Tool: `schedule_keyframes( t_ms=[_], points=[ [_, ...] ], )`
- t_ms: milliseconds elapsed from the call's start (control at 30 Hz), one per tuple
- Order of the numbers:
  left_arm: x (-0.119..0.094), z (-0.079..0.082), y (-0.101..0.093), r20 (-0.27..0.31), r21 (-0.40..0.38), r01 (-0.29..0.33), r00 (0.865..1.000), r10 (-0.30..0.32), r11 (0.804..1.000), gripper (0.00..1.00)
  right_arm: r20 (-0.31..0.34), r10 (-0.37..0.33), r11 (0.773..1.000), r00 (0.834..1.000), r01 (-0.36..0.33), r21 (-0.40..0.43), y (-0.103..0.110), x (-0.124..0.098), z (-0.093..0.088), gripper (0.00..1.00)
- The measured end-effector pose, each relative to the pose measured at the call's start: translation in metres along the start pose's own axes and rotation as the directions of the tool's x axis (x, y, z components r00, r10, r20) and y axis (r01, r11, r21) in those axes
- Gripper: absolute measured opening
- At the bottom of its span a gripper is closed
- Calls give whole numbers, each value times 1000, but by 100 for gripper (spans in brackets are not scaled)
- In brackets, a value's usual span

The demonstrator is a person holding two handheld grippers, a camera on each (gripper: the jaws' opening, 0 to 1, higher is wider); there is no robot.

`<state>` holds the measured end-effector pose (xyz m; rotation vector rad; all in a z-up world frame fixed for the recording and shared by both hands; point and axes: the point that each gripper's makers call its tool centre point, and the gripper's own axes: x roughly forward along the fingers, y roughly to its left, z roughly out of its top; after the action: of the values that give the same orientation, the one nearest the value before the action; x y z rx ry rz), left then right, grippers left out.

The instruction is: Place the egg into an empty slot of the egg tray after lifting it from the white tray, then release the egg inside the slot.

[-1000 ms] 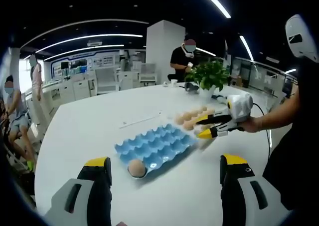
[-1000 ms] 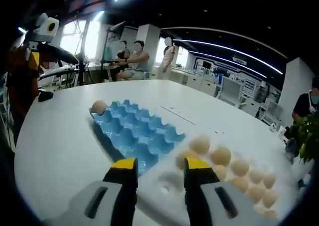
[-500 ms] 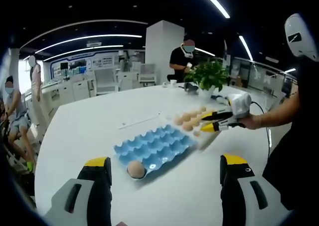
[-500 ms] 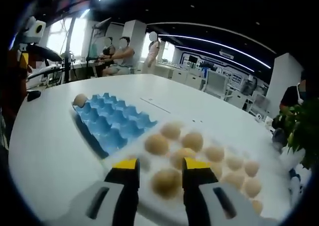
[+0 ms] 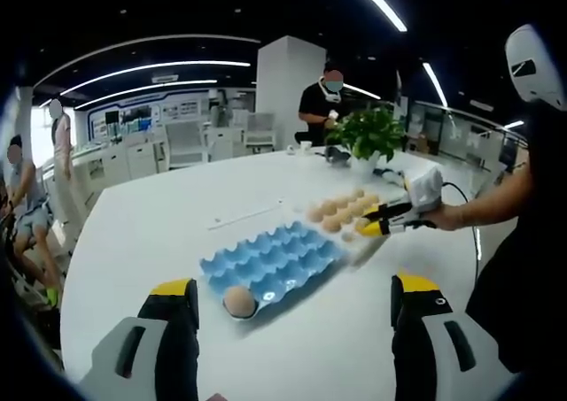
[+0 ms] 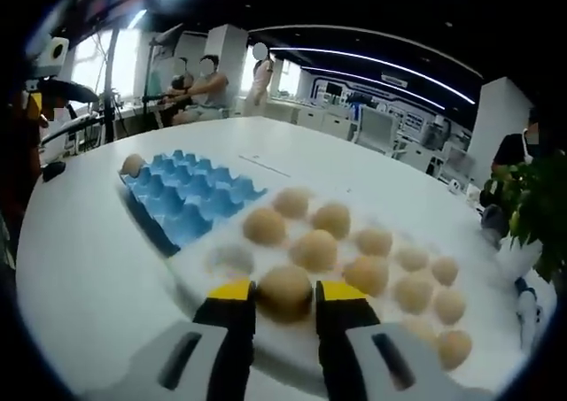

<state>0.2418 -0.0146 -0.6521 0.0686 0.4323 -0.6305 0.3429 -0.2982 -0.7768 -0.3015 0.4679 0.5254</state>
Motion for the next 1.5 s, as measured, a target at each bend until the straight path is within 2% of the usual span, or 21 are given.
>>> schedule_keyframes(
  t_ms=[333, 433, 500, 533, 633, 833, 1067, 1500],
  points=[
    [0, 0, 2, 3, 3, -2, 1000, 2, 1000, 89, -11, 20, 1000, 1000, -19, 1, 1, 1, -1, 26],
    [-1, -1, 1, 5, 5, -1, 1000, 1, 1000, 89, 6, 29, 1000, 1000, -29, -5, 1, -2, -3, 25],
    [-1, -1, 0, 8, 5, -3, 1000, 3, 1000, 89, 12, 33, 999, 999, -33, 23, 0, -4, -3, 24],
    [-1, -2, -1, 9, 5, -3, 1000, 3, 1000, 89, 16, 36, 997, 999, -37, 64, 0, -5, -3, 24],
    [-2, -4, -2, 8, 3, -4, 1000, 4, 1000, 88, 13, 38, 998, 999, -38, 50, 0, -7, -2, 24],
    [-2, -5, -7, 7, 4, -1, 1000, 1, 1000, 88, 25, 33, 997, 999, -34, 64, -2, -12, 3, 24],
    [-2, -6, -6, 3, 4, -2, 1000, 2, 1000, 88, 46, 18, 999, 999, -20, 49, -7, -16, 20, 24],
    [-3, -5, -1, 3, 0, -10, 1000, 10, 1000, 88, 70, 63, 998, 996, -65, 24, 12, -7, 37, 24]
  ],
)
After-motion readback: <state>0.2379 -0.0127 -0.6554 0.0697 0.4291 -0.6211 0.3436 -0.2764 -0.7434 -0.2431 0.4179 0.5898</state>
